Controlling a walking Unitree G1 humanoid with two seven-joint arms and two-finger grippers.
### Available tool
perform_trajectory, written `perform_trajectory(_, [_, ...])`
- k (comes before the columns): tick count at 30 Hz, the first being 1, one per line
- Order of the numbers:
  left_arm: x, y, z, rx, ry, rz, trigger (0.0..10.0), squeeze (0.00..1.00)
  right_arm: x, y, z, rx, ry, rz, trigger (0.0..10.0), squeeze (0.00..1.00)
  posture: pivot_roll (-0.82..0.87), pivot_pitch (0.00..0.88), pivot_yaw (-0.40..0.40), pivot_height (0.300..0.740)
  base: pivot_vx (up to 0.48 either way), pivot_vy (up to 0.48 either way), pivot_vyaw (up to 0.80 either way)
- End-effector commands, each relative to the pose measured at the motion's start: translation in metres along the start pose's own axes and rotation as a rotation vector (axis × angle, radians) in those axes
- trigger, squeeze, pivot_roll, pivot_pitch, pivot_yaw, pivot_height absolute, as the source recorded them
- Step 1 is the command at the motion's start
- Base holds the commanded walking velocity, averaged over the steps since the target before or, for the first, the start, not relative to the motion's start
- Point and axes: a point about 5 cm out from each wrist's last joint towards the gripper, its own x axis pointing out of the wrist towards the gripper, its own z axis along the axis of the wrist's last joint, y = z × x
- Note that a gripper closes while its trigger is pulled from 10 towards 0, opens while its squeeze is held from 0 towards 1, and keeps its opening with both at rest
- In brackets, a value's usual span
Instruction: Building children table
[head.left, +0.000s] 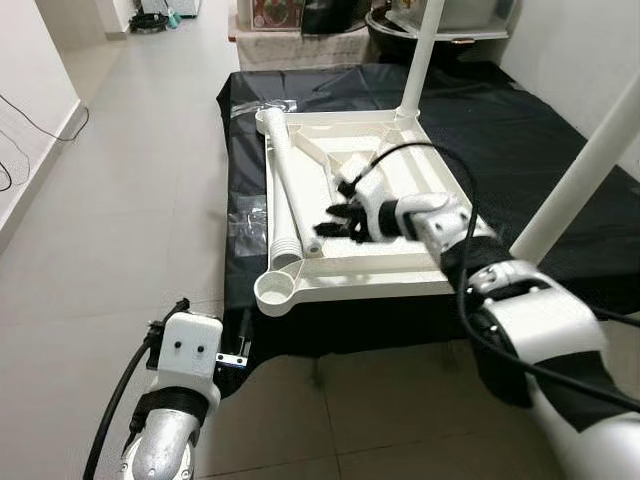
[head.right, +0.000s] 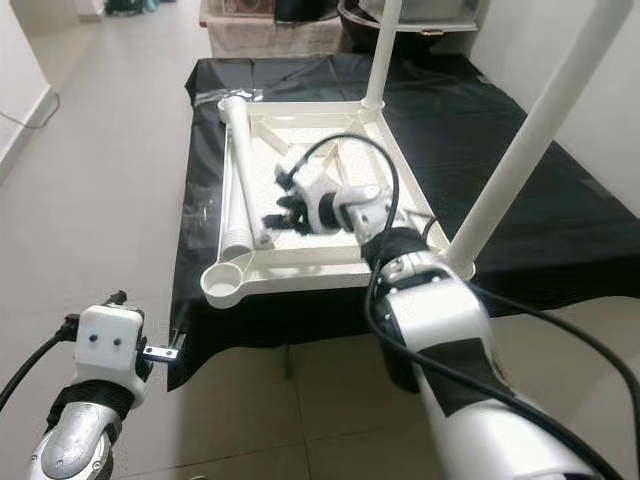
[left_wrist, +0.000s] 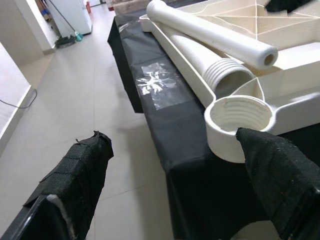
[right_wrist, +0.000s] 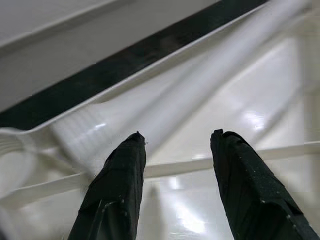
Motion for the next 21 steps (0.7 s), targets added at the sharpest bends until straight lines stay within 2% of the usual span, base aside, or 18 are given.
perform_trajectory(1, [-0.002,-0.003,-0.001,0.006,0.017,0.001,10.0,0.0,0.002,0.002,-0.004,-0.006,0.04,0.006,10.0,0.0,0.02,0.133,-0.051,0.74,0.0,0.0,0.0])
perform_trajectory(3, [-0.002,-0.003,-0.002,0.003,0.021,0.003,10.0,0.0,0.001,0.002,-0.004,-0.026,0.055,0.037,10.0,0.0,0.02,0.141,-0.056,0.74,0.0,0.0,0.0])
perform_trajectory(6, [-0.004,-0.004,-0.004,-0.001,0.033,0.007,10.0,0.0,-0.005,0.004,-0.007,-0.115,0.139,0.152,10.0,0.0,0.02,0.156,-0.061,0.74,0.0,0.0,0.0])
perform_trajectory(8, [-0.004,-0.004,-0.004,-0.001,0.033,0.007,10.0,0.0,-0.005,0.004,-0.007,-0.115,0.139,0.152,10.0,0.0,0.02,0.156,-0.061,0.74,0.0,0.0,0.0])
perform_trajectory(9, [-0.005,-0.004,-0.005,-0.002,0.036,0.008,10.0,0.0,-0.006,0.004,-0.01,-0.149,0.17,0.18,10.0,0.0,0.02,0.161,-0.061,0.74,0.0,0.0,0.0])
perform_trajectory(13, [-0.009,-0.005,-0.006,-0.009,0.051,0.009,10.0,0.0,-0.006,0.003,-0.02,-0.257,0.287,0.169,10.0,0.0,0.02,0.183,-0.063,0.74,0.0,0.0,0.0])
perform_trajectory(15, [-0.009,-0.005,-0.006,-0.009,0.051,0.009,10.0,0.0,-0.006,0.003,-0.02,-0.257,0.287,0.169,10.0,0.0,0.02,0.183,-0.063,0.74,0.0,0.0,0.0])
perform_trajectory(16, [-0.012,-0.007,-0.006,-0.013,0.059,0.01,10.0,0.0,-0.005,0.007,-0.025,-0.301,0.341,0.222,10.0,0.0,0.02,0.195,-0.068,0.74,0.0,0.0,0.0])
perform_trajectory(21, [-0.015,-0.008,-0.007,-0.02,0.069,0.013,10.0,0.0,-0.003,0.011,-0.029,-0.341,0.383,0.26,10.0,0.0,0.01,0.204,-0.072,0.74,0.0,0.0,0.0])
